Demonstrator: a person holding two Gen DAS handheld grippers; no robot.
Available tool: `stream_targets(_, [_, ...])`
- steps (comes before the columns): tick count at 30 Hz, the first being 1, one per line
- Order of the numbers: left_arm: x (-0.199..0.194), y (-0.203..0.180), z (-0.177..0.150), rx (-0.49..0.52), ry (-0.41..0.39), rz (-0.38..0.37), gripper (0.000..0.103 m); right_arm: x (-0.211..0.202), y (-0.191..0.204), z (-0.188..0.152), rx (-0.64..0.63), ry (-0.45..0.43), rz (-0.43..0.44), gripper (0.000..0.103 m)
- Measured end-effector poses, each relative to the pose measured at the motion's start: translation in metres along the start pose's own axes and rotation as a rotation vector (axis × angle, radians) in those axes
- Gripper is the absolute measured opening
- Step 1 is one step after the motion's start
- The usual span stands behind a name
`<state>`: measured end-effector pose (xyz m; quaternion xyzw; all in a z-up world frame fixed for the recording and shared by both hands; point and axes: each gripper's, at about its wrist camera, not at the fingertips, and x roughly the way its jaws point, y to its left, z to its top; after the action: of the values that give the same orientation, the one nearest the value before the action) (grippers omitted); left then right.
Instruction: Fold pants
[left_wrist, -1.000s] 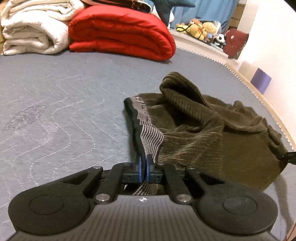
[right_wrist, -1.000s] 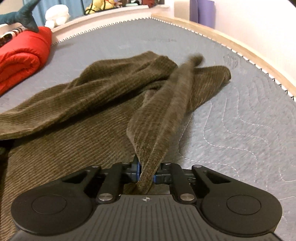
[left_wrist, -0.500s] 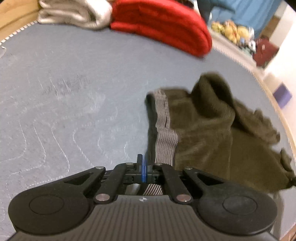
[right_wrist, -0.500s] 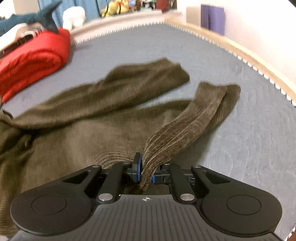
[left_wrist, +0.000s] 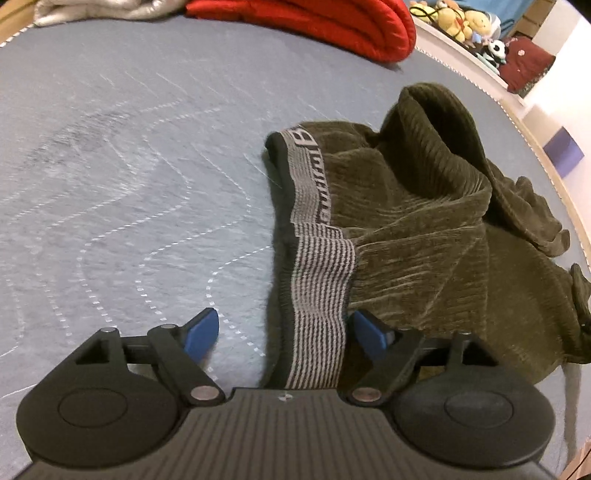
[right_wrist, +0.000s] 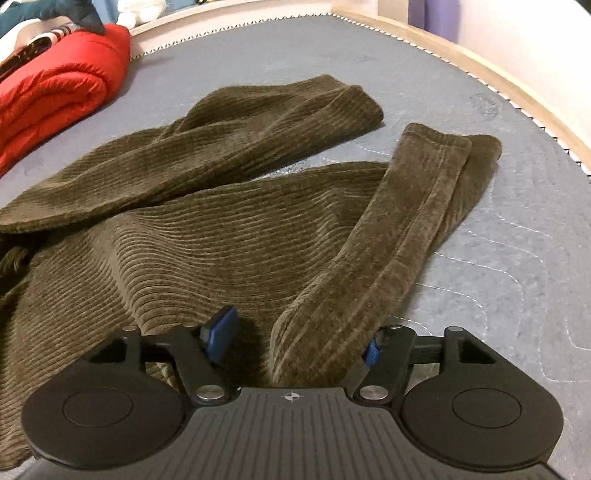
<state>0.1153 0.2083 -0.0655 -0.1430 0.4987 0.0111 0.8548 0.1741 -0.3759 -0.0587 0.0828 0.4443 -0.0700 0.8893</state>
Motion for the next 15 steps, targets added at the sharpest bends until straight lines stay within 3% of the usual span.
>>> stream_targets(5, [0.016,-0.006,0.004,-0.020,0.026,-0.055,0.084,0.009,-0.001,0.000,0.002,0.017,0.000,0.069])
stream_targets(15, [0.032,-0.041,-0.002,0.099,0.034,-0.057,0.084,0.018,-0.002,0.004,0.025,0.025,-0.003,0.069])
